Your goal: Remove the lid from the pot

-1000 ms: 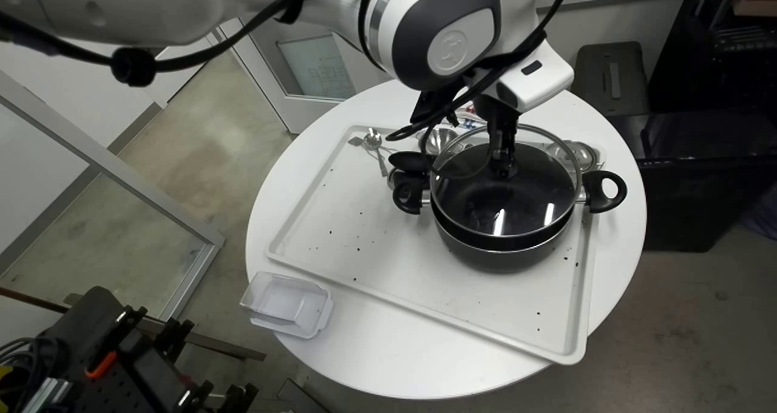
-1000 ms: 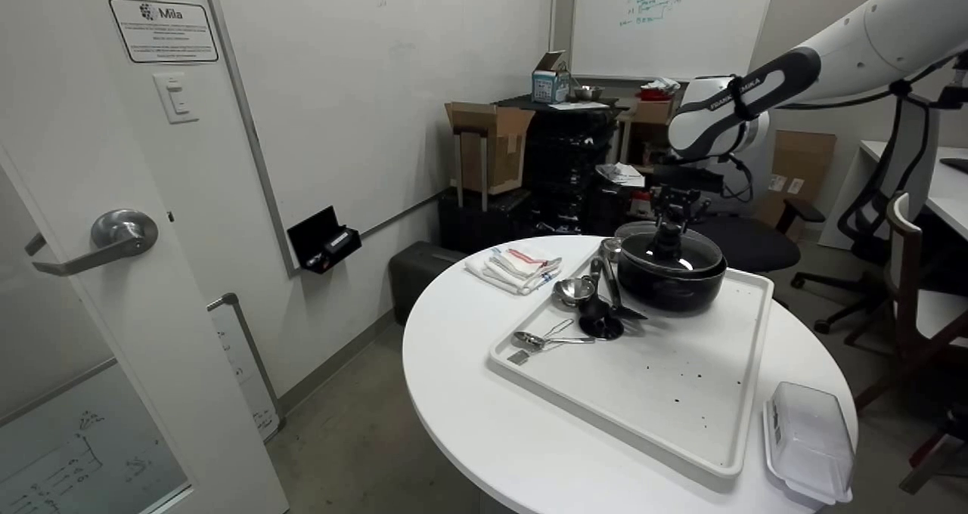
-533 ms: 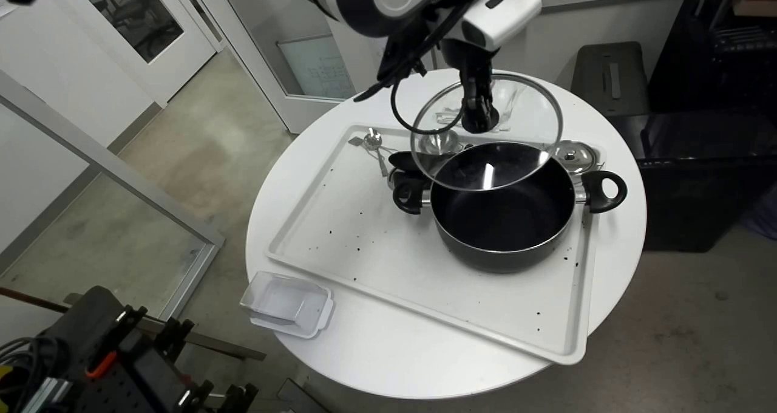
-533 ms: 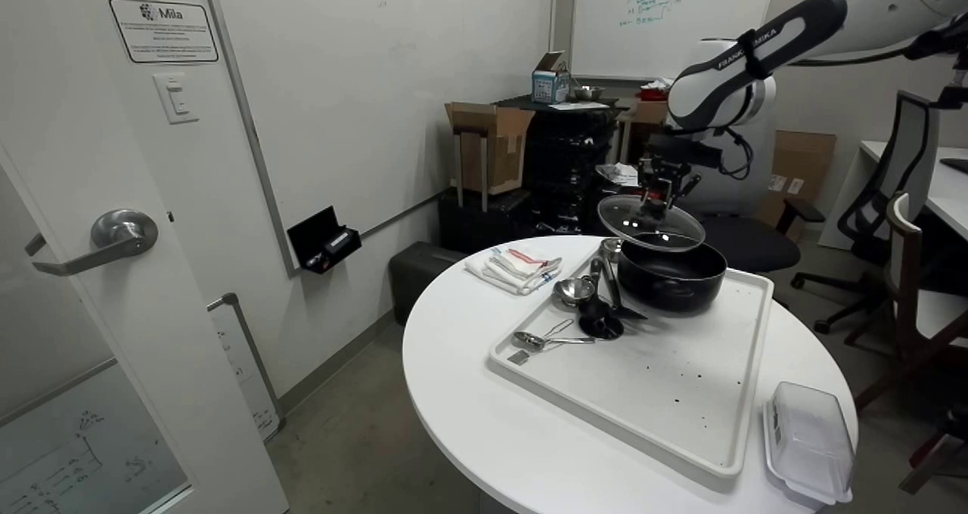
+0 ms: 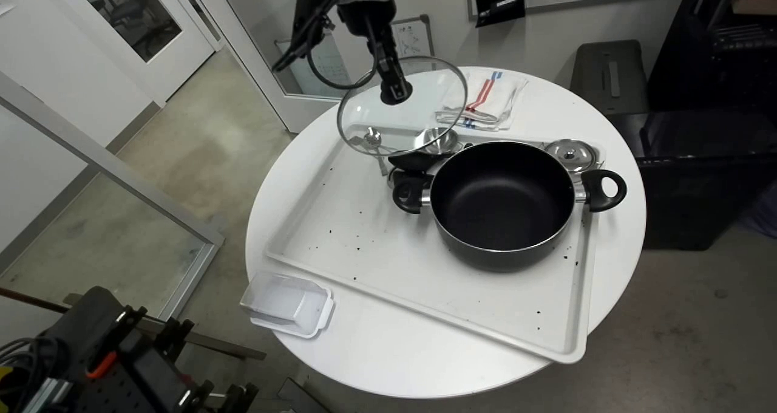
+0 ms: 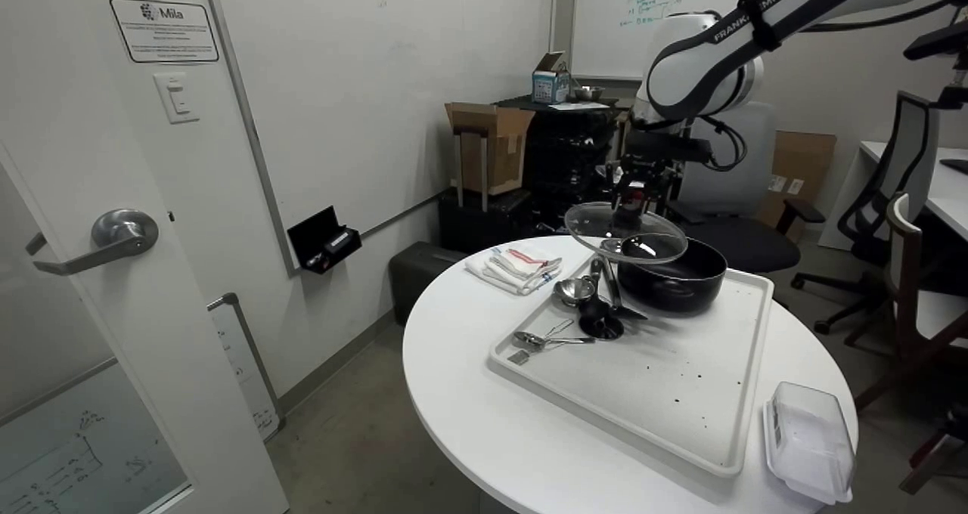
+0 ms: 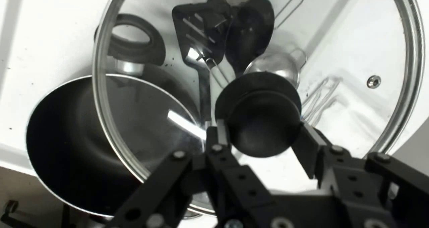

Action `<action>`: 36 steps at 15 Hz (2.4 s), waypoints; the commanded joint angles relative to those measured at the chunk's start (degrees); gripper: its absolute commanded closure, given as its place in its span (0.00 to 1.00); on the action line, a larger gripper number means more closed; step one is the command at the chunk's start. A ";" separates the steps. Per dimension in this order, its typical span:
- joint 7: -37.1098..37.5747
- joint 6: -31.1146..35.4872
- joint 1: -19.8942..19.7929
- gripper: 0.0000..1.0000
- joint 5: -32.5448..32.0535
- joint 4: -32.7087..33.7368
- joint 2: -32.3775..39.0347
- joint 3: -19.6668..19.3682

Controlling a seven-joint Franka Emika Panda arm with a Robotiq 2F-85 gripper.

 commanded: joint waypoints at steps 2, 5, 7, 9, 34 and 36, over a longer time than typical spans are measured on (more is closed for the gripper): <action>-1.55 -0.64 7.10 0.75 -5.66 -6.47 -4.05 0.67; -2.70 0.45 10.17 0.75 -7.59 -9.95 -4.33 2.20; -3.91 1.35 11.62 0.75 -8.20 -12.68 -4.47 3.04; -5.47 2.44 12.60 0.75 -8.84 -15.27 -4.43 3.42; -20.96 13.07 13.17 0.75 -11.04 -6.75 13.79 0.99; -21.06 12.99 13.96 0.75 -11.37 -5.86 14.72 1.03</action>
